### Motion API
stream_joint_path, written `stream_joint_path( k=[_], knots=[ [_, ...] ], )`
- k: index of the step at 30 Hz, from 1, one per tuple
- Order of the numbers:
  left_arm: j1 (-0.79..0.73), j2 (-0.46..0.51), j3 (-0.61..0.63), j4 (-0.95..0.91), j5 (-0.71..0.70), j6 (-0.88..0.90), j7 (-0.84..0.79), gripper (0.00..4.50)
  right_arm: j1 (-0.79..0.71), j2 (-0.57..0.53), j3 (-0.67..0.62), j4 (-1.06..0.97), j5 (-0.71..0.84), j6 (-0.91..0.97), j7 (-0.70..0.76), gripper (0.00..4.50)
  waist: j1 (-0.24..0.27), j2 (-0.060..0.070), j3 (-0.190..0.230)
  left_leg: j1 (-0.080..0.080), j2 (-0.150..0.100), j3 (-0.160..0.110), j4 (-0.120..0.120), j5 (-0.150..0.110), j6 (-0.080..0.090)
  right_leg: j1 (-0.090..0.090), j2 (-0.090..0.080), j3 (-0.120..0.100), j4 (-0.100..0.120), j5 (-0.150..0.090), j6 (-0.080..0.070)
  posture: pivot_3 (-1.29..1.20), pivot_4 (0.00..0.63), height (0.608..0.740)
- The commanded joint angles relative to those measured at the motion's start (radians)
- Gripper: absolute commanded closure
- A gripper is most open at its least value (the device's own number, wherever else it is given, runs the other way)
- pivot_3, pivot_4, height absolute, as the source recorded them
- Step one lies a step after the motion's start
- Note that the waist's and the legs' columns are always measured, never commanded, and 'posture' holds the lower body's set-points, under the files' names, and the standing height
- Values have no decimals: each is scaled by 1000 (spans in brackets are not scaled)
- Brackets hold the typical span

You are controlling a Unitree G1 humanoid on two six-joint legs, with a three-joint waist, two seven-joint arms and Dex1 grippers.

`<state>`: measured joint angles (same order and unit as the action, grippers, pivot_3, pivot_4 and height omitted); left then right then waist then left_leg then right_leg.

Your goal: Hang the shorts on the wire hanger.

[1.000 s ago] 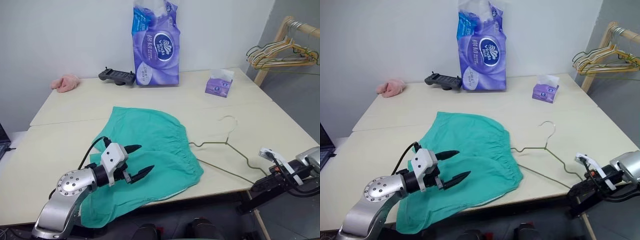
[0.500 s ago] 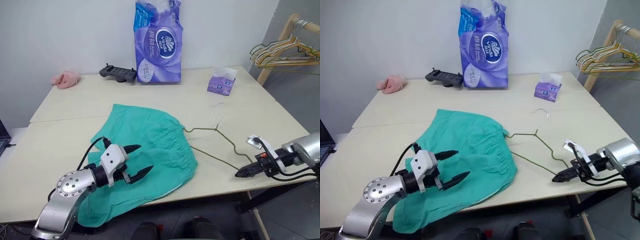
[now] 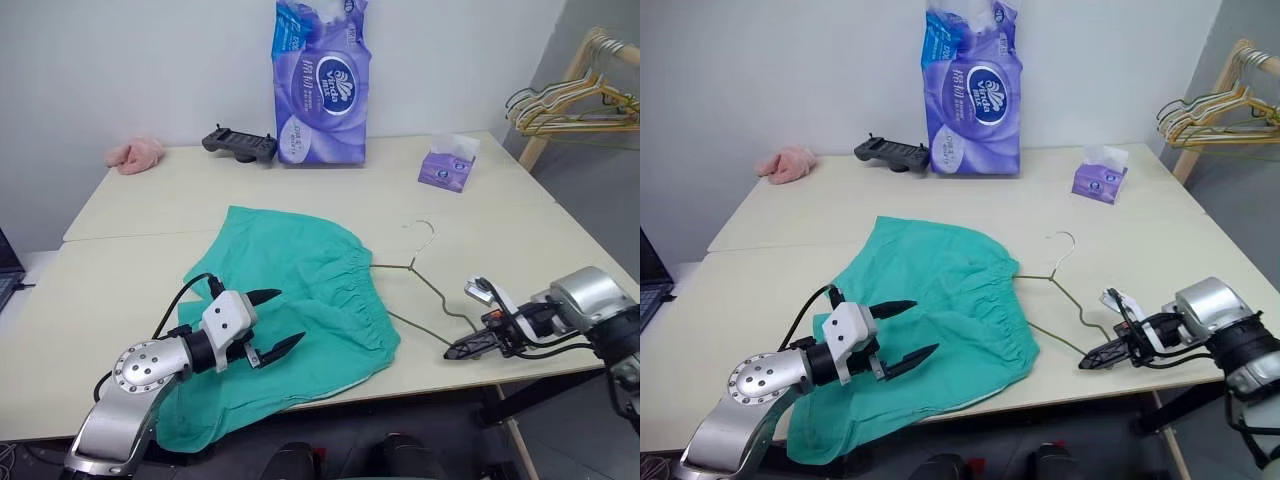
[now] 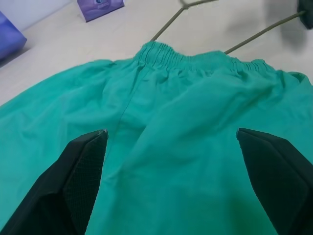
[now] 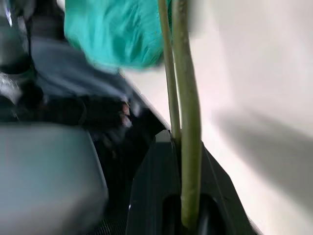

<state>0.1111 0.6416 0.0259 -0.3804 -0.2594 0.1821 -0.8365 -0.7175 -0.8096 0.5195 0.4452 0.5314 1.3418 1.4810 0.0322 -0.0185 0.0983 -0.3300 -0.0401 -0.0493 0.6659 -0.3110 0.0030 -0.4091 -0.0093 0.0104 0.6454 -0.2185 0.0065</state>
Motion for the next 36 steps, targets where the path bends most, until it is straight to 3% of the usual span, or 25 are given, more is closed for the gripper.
stream_joint_path(
  k=[1,6,10,17,20,24,31,36],
  knots=[
    [-8,-4,-5,-16,8,-22,10,22,-99,73,-72,129,-19,-17,-43,4500,0,1,1,0,0,0,0,0,0,0,0,0,0,0,0,147,61,740],
    [-31,-5,-19,-1,18,-33,5,22,-169,187,-112,277,-71,-79,-113,4500,3,1,0,-1,0,-2,0,0,0,0,0,-1,-1,0,-1,150,55,740],
    [-46,-5,-18,6,19,-29,9,22,-209,212,-145,332,-88,-87,-119,4500,18,1,1,-3,-1,-2,-1,0,0,-2,-1,0,-1,3,-5,150,55,740],
    [-45,-7,-21,11,29,-43,11,22,-108,10,42,73,-36,18,102,4500,34,1,0,-15,-2,-4,1,0,0,-13,-2,-3,-1,3,-6,166,49,740],
    [-51,-11,-29,11,38,-53,12,22,-68,-29,92,31,-34,36,114,4500,43,1,0,-16,-2,-6,1,0,0,-13,-2,-4,-1,3,-6,187,45,740],
    [-30,-10,-35,1,54,-76,13,22,-96,55,47,161,-40,42,39,4500,41,2,-1,-15,-1,-3,1,0,0,-12,-2,-4,-1,2,-3,194,41,740],
    [-11,-4,-49,7,75,-117,7,22,-274,279,-181,585,-108,-74,-183,4500,48,5,-3,-14,0,-4,7,1,-2,-12,1,-5,3,5,-7,196,21,740],
    [-5,13,-65,31,79,-41,4,22,-313,312,-175,624,-182,-151,-146,4500,55,5,-7,-17,-1,-6,9,1,-2,-11,0,-5,1,8,-10,182,19,740]
  ],
)
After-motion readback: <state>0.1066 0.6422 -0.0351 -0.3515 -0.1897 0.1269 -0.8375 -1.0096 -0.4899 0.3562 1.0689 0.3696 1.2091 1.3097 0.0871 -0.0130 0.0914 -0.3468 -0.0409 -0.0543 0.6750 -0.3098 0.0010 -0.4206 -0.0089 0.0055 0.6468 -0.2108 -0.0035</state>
